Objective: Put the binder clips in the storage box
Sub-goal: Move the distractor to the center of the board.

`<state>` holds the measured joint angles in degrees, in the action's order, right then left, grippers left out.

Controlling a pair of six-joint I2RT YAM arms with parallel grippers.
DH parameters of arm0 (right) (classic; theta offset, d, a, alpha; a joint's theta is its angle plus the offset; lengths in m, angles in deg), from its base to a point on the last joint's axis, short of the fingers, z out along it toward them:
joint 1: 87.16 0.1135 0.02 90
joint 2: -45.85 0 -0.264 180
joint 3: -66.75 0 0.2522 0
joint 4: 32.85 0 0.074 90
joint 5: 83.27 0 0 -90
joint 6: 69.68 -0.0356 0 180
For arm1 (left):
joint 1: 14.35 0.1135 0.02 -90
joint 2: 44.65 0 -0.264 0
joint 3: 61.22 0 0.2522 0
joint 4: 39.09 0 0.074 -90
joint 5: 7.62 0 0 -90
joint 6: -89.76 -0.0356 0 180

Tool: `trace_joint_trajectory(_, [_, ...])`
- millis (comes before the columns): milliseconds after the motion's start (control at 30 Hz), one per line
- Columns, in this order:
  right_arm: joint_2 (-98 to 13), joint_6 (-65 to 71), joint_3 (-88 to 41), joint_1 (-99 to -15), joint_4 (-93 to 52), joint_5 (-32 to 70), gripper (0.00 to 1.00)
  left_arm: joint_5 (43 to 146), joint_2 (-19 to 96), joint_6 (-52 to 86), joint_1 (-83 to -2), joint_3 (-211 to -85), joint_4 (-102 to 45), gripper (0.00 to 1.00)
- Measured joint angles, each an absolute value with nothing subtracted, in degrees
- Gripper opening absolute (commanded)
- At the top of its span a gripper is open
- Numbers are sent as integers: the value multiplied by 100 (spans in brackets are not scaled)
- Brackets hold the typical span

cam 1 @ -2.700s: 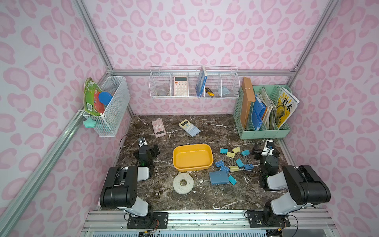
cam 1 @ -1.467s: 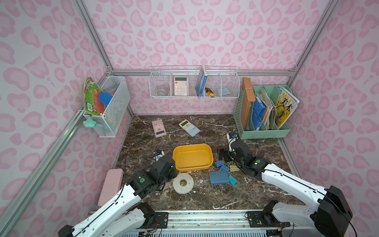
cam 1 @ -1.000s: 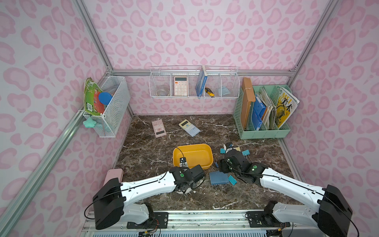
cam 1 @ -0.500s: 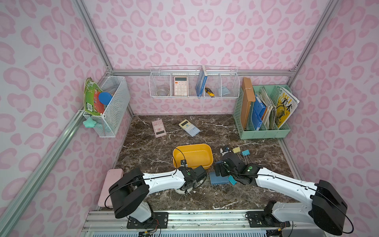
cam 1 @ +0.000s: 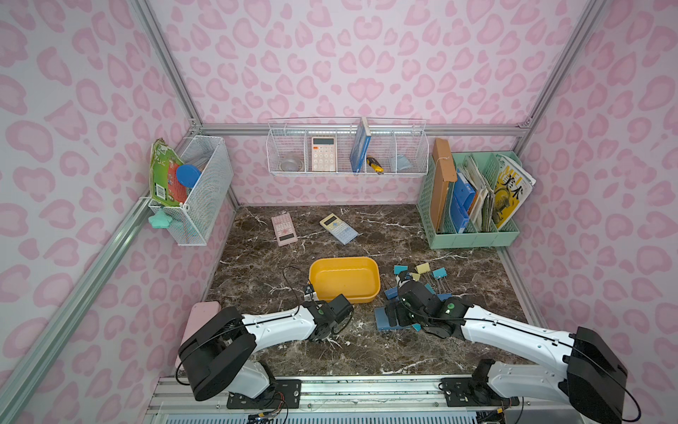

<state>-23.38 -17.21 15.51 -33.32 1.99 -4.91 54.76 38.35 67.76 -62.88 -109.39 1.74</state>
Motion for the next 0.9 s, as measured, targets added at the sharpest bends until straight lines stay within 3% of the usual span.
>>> trace_joint_trajectory(400, [-2655, -1966, 1693, -3319, 28, -209, 68, 5470, 2714, 6654, -5090, -10117, 133, 0])
trace_joint_trajectory(600, [-3245, -1990, 1521, -3356, -13, -207, 67, 6025, 2344, 6210, -4240, -10043, 93, 0])
trace_joint_trajectory(900, [-3086, -2065, 1610, -3362, -15, -266, 70, 6486, 2615, 5673, -3449, -10185, -326, 0])
